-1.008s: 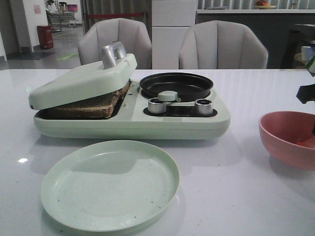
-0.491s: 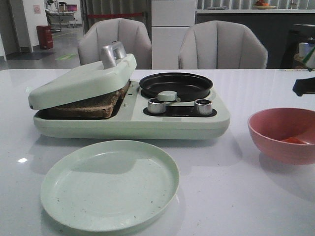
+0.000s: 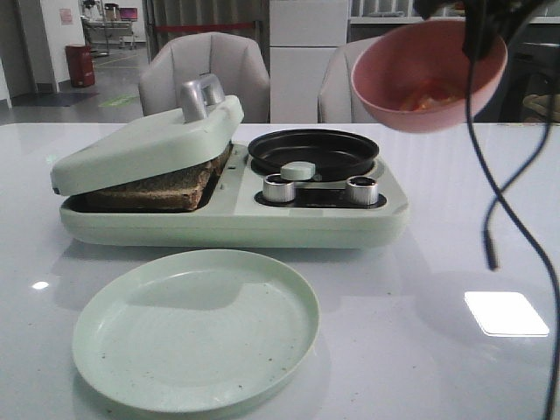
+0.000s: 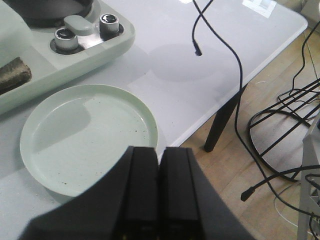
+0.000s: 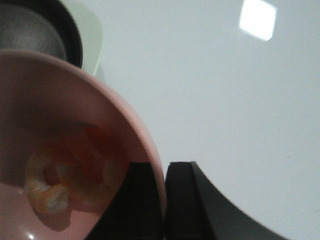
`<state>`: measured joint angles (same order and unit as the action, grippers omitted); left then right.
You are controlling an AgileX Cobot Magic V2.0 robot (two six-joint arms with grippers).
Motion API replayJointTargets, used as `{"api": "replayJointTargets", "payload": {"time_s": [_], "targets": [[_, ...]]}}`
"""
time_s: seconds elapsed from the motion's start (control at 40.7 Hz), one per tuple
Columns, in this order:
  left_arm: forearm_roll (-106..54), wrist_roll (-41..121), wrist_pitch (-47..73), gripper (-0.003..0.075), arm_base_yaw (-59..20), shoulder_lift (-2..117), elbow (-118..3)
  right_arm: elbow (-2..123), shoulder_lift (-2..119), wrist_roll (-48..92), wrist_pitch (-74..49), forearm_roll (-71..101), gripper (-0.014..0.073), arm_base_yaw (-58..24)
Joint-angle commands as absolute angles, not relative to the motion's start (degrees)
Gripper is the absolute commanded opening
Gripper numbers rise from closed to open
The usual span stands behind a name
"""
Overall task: Make breakfast with bread and shrimp
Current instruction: 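Lift the pink bowl and carry it over the round pan, then tilt the pink bowl to pour the shrimp into the round pan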
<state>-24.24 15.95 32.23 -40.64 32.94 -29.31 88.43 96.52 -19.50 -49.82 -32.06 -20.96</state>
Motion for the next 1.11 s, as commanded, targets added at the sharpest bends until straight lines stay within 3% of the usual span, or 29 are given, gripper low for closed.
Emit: {"api": "replayJointTargets", "payload": {"time_s": [0.0,0.393,0.565,1.081], "targets": [[-25.4,16.1,28.4,0.0098,-41.0,33.0,-30.9,93.1,96.0,-27.5,-50.3,-49.8,0.0045,-25.8],[-25.4,16.1,28.4,0.0098,-41.0,33.0,-30.9,97.7,107.1,-47.5,-57.9,-89.1,0.0045,-35.2],[-25.4,16.1,28.4,0.0098,-41.0,33.0,-30.9,97.7,111.4,-49.5,-57.8,-103.8,0.0045,-37.1],[-25.4,16.1,28.4,0.0098,-41.0,33.0,-30.9,102.6,123.8,-47.8,-64.2,-103.8,0.0045,-37.9]]}}
